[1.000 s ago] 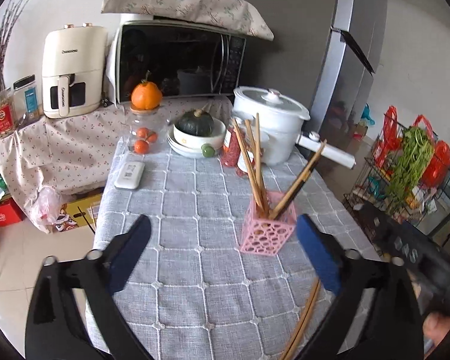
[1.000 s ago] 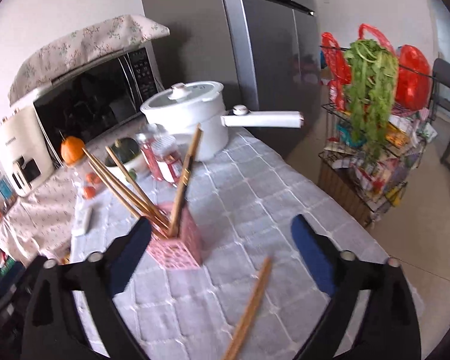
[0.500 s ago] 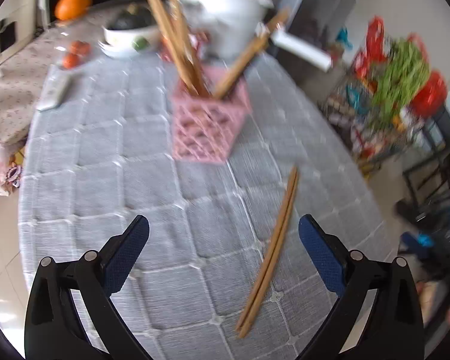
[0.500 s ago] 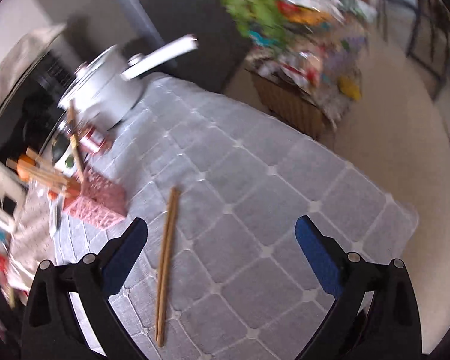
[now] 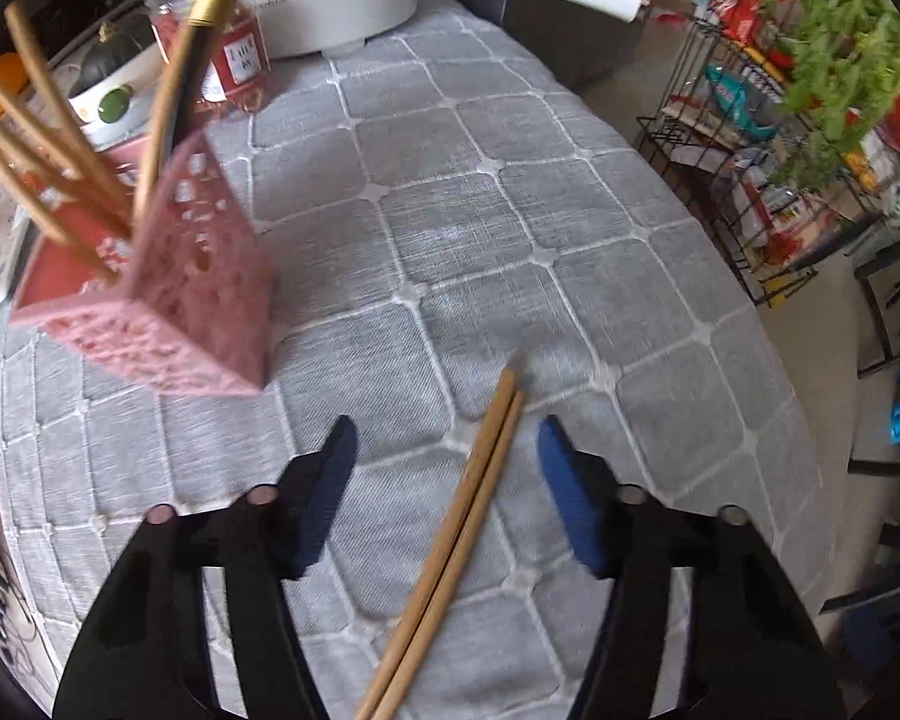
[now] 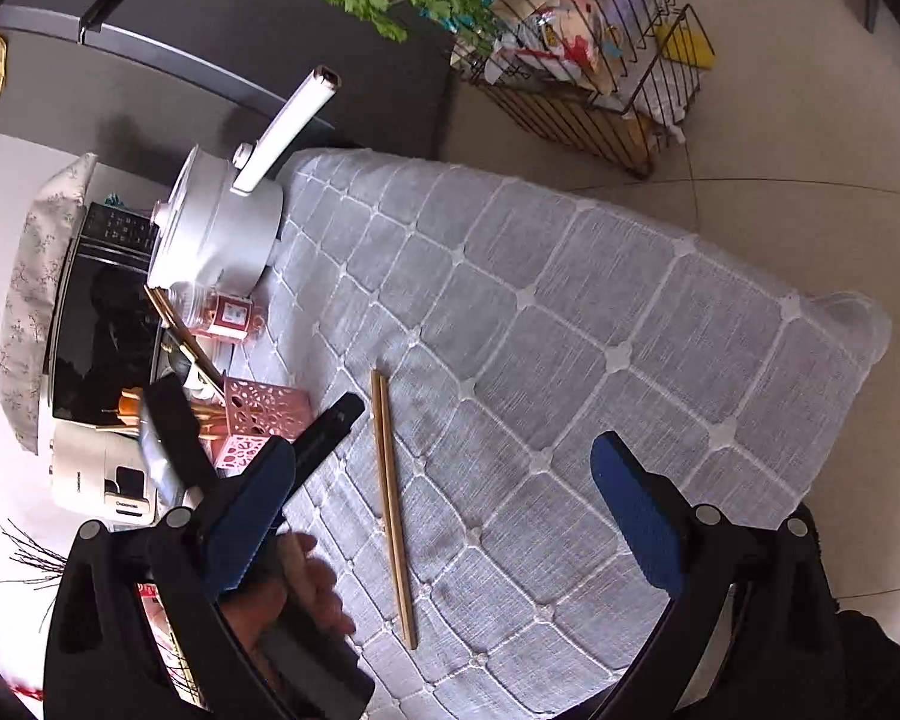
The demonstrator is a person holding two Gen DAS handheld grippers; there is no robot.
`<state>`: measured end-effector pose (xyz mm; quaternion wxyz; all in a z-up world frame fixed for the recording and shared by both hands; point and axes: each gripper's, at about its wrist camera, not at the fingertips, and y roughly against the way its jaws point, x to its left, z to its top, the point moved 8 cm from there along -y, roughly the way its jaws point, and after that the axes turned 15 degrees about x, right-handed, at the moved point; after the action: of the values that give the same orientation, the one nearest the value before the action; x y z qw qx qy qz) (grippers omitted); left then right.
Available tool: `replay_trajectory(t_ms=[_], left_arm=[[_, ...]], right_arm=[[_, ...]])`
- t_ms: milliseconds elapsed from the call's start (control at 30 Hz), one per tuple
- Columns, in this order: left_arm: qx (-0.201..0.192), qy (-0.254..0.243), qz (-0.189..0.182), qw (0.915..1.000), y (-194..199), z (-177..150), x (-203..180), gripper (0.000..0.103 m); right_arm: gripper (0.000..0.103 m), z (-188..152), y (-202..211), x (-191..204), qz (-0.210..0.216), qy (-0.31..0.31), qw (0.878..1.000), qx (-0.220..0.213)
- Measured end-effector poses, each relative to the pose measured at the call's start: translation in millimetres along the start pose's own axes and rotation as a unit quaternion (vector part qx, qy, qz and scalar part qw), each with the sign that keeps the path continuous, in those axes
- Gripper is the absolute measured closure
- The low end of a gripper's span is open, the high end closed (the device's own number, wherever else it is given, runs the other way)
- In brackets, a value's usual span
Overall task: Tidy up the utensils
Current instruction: 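Grasp a wooden chopstick with the left tool while the right tool grasps the last one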
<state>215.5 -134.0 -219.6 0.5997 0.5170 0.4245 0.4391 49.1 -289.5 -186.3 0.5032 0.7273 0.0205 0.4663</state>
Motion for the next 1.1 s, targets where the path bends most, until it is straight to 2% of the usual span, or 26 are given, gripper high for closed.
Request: replay_trajectory(t_ms=[133, 333, 467, 533, 600, 667, 733, 800, 933, 1100], left_arm=[[0.005, 0.018, 0.003, 0.9998, -9, 12, -2, 0.054], [0.016, 0.016, 0.011, 0.9997, -20, 17, -9, 0.055], [0.019, 0.016, 0.021, 0.9995, -27, 19, -6, 0.065], [0.026, 0.015, 0.025, 0.9993, -32, 16, -1, 0.075], [0.018, 0.008, 0.027, 0.9994, -32, 14, 2, 0.082], [0.018, -0.006, 0.031, 0.9993, -31, 9, 1, 0.085], [0.02, -0.019, 0.028, 0.9992, -30, 0, 0, 0.096], [0.016, -0.027, 0.025, 0.9992, -28, -10, 3, 0.096], [0.0, -0.024, -0.022, 0.9995, -14, -36, 22, 0.096], [-0.057, -0.019, -0.062, 0.9963, 34, -77, 58, 0.096]], right_arm=[[0.007, 4, 0, -7, 0.017, -0.016, 1.0, 0.014], [0.007, 2, -3, -8, 0.024, -0.018, 0.999, 0.026], [0.007, 2, -3, -8, 0.022, -0.015, 0.999, 0.028], [0.007, 3, -5, -9, 0.018, -0.014, 0.999, 0.028], [0.007, 3, -7, -8, 0.012, -0.01, 0.999, 0.03], [0.007, 3, -10, -6, -0.006, 0.004, 1.0, 0.03], [0.007, 5, -15, -4, -0.032, 0.017, 0.999, 0.024], [0.007, 7, -22, -1, -0.051, 0.024, 0.998, 0.019], [0.007, 11, -44, 14, -0.099, 0.057, 0.993, 0.016], [0.007, 11, -86, 48, -0.154, 0.119, 0.98, 0.027]])
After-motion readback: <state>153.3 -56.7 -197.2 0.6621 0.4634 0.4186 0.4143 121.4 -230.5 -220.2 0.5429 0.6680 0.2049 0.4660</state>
